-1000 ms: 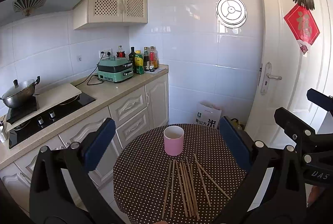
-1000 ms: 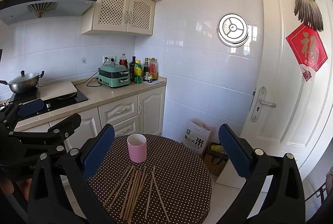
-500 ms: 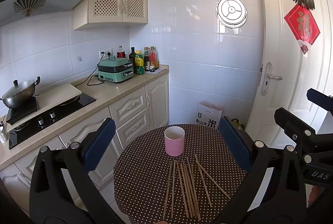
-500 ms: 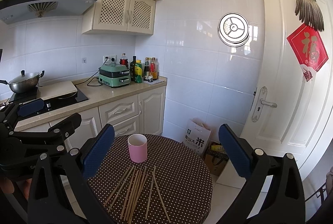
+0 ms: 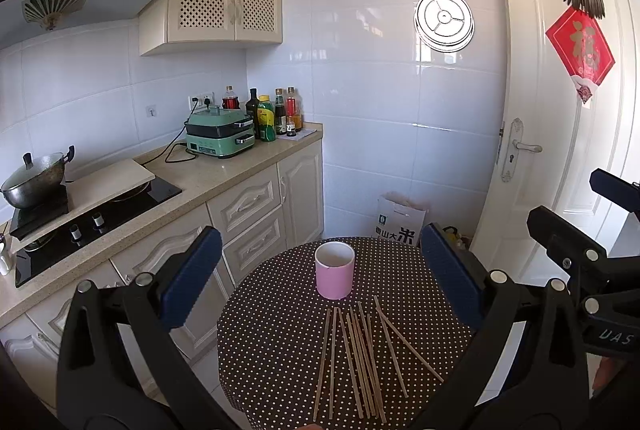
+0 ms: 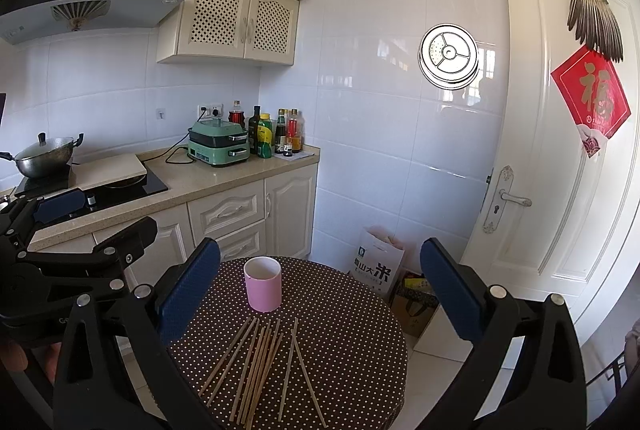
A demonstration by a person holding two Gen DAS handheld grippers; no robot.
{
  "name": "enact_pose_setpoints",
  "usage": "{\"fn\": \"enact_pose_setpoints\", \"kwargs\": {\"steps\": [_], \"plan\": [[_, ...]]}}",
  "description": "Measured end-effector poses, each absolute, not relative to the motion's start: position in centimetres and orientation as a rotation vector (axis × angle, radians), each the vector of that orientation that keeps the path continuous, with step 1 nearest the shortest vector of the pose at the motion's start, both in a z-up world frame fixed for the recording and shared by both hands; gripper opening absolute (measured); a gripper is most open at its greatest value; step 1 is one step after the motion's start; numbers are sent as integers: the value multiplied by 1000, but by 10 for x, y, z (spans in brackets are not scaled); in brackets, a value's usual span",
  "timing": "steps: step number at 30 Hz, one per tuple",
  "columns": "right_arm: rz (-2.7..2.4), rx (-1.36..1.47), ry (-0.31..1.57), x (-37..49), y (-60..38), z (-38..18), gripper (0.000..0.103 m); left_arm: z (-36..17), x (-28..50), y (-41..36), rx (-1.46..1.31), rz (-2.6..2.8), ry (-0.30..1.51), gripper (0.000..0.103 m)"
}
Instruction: Organize utensils
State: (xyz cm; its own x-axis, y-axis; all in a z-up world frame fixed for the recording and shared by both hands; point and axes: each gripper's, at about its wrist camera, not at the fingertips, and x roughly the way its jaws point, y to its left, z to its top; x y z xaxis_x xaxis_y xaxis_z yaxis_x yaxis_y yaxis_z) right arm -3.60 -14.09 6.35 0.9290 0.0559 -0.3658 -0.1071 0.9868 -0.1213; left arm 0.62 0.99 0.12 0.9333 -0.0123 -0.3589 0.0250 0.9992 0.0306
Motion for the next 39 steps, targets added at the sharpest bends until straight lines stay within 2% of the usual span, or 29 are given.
{"fn": "enact_pose_setpoints", "kwargs": {"steps": [39], "plan": [[66, -146, 343, -44, -136, 97, 96, 35, 3, 13, 52, -39, 338, 97]]}}
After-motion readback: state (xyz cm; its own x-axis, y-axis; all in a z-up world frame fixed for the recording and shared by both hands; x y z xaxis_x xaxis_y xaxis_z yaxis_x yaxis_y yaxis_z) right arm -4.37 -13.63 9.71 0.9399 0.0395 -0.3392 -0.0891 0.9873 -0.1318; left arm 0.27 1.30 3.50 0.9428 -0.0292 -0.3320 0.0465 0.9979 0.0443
